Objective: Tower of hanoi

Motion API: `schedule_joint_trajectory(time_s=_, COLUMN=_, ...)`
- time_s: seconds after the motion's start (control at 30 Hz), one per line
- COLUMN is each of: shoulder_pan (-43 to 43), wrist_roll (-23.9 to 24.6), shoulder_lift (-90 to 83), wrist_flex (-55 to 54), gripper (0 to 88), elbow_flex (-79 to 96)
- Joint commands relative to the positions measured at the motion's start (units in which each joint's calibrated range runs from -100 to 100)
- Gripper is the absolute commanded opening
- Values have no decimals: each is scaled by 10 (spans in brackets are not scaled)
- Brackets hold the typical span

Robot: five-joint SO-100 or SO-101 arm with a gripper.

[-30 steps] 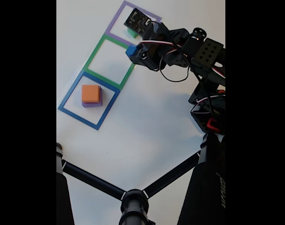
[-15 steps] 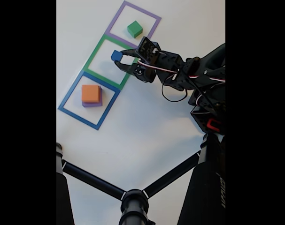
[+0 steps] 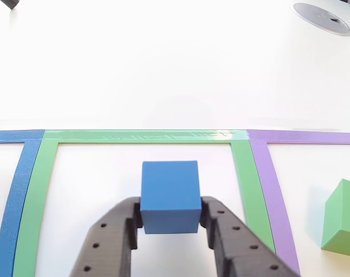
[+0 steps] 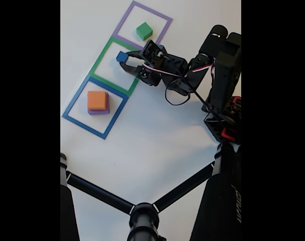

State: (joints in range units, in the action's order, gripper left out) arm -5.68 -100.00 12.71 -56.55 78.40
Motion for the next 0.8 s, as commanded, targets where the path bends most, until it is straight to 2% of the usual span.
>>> schedule_joint_trajectory(time_s=0.0, shoulder_pan=2, wrist_roll=0, shoulder_lift=10, wrist_flex=-17, gripper=25, elbow_flex=-18)
schedule_joint_trajectory(time_s=0.33, shoulder_pan=12, wrist_roll=0, shoulder_lift=19, wrist_flex=-17, gripper=38, elbow_flex=-6)
schedule_joint_trajectory(time_s=0.37, shoulder_pan=12, wrist_roll=0, shoulder_lift=19, wrist_flex=-18, gripper=55, elbow_flex=-6)
schedule_joint_trajectory(time_s=0.47, shoulder_pan=10, wrist_roll=0, shoulder_lift=24, wrist_flex=-22, gripper=181, elbow_flex=-8)
schedule_joint_trajectory(time_s=0.53, shoulder_pan=10, wrist_roll=0, shoulder_lift=25, wrist_flex=-28, gripper=220, elbow_flex=-9)
schedule_joint_trajectory(time_s=0.77, shoulder_pan=7, wrist_roll=0, shoulder_lift=2, wrist_flex=-31, gripper=243, elbow_flex=-10)
